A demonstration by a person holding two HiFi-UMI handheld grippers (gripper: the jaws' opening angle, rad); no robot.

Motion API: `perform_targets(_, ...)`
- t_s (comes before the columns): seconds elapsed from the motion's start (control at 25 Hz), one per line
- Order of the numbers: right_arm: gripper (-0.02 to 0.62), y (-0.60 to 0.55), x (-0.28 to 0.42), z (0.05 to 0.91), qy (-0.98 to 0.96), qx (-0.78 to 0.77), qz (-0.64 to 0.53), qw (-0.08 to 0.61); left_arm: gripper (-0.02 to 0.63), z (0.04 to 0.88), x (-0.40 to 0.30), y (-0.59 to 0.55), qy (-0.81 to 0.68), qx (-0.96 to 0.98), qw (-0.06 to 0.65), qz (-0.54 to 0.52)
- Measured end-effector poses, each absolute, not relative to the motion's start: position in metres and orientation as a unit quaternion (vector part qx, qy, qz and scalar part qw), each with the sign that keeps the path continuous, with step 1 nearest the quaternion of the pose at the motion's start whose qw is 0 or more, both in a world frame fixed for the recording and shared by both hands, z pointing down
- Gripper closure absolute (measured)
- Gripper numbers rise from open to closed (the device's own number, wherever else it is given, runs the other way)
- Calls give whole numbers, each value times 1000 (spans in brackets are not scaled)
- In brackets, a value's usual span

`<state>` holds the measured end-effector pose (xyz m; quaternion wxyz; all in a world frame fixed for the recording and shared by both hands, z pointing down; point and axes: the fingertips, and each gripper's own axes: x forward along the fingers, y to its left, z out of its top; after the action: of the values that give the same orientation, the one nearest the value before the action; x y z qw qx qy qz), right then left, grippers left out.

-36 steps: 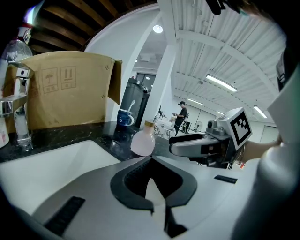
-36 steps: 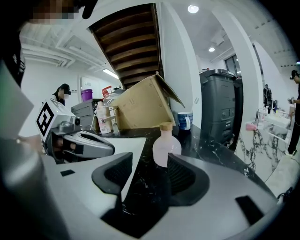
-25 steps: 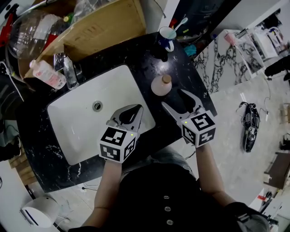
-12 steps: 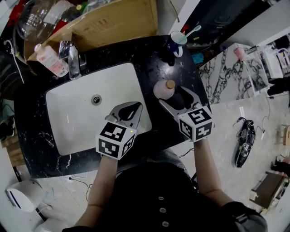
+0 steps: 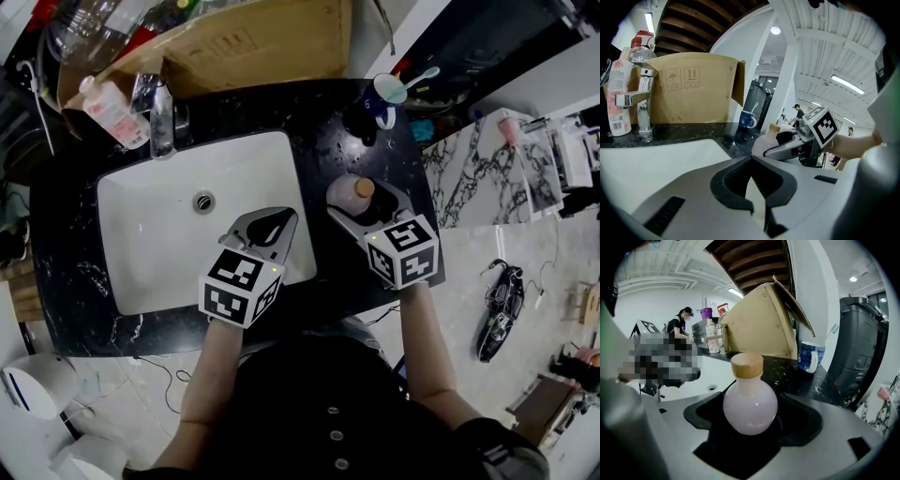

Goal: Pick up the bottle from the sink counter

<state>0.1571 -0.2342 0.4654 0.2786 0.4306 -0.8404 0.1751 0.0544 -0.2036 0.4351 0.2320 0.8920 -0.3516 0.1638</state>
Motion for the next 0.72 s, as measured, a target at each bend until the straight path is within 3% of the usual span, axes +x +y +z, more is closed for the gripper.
perform_targets(0.72, 202, -247, 145, 488, -842, 394, 175, 323, 589, 440, 55, -216, -362, 885, 244, 159)
